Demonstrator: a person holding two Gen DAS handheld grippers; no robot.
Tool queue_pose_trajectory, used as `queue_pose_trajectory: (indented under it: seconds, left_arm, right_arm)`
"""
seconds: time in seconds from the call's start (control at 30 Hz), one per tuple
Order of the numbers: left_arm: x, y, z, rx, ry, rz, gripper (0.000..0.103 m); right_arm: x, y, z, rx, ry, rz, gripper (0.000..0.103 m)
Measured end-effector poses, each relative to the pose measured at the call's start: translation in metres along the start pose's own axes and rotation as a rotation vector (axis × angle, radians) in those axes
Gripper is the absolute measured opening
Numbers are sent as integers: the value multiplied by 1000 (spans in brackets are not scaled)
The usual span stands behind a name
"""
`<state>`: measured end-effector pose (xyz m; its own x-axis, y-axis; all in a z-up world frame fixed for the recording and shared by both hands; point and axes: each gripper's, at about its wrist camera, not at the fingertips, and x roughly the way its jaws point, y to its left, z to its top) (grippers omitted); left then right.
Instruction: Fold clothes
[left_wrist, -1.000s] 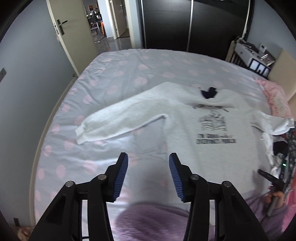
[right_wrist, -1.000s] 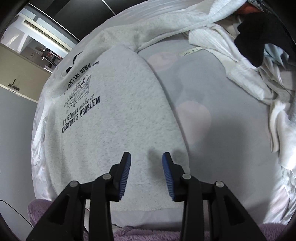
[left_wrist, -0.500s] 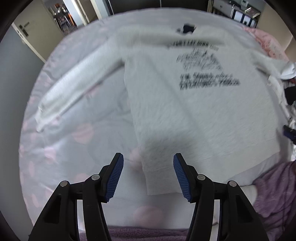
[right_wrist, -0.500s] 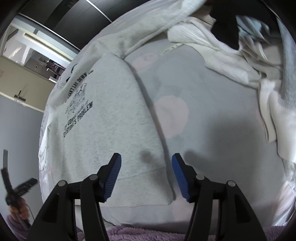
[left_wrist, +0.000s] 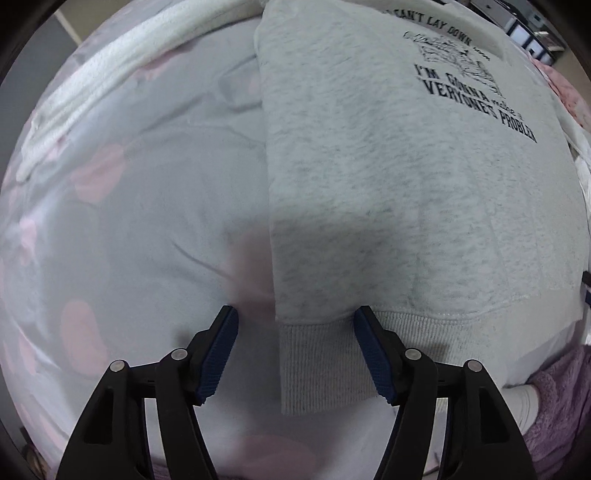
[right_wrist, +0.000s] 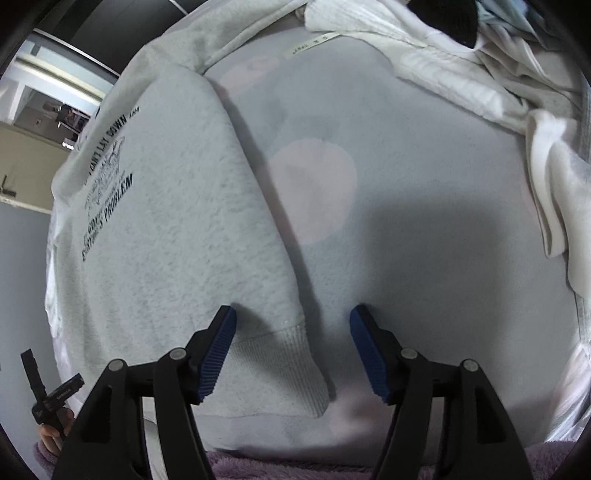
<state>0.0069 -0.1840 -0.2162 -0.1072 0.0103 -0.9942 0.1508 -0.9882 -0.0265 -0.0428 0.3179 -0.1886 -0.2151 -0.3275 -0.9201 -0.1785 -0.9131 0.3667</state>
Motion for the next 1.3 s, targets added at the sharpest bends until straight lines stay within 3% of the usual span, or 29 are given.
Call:
queue_pose_trajectory:
  seconds: [0.1,0.13,0.17,0.23,0.4,0.57,0.8,0.97,1.17,1.3]
  left_arm:
    - [1,-5,-5,7,-9,19,67]
    - [1,-7,-7,10,-13,23,65]
    - [0,-9,-9,12,-19,19,59]
    - [-2,-12,-14,16,-31,3,48]
    - [-13,-26,-25,49,-66,9,24]
    - [-40,-30,-36,50,-107,-9,17]
    - [-122,-10,-22,54,-195,-69,16]
    - [-181,5,-11,59,-258,-114,15]
    - [-172,11,-31,127,-143,-20,15]
    - [-140,14,-50,156,-34,28,15]
  right_arm:
    - [6,6,0,-28,16,-26,63]
    - [8,9,0,-38,21,-35,57]
    - [10,11,0,-47,26,-44,51]
    - [7,15,-1,-62,23,-49,30]
    - [-20,28,-4,-84,-24,-26,11]
    - [-46,40,-7,-107,-71,-3,8]
    - [-83,58,-12,-138,-137,29,8]
    - [-137,99,-8,-192,-226,31,8]
    - [-158,89,-30,-201,-192,-5,8]
    - [-127,69,-45,-179,-97,-42,8]
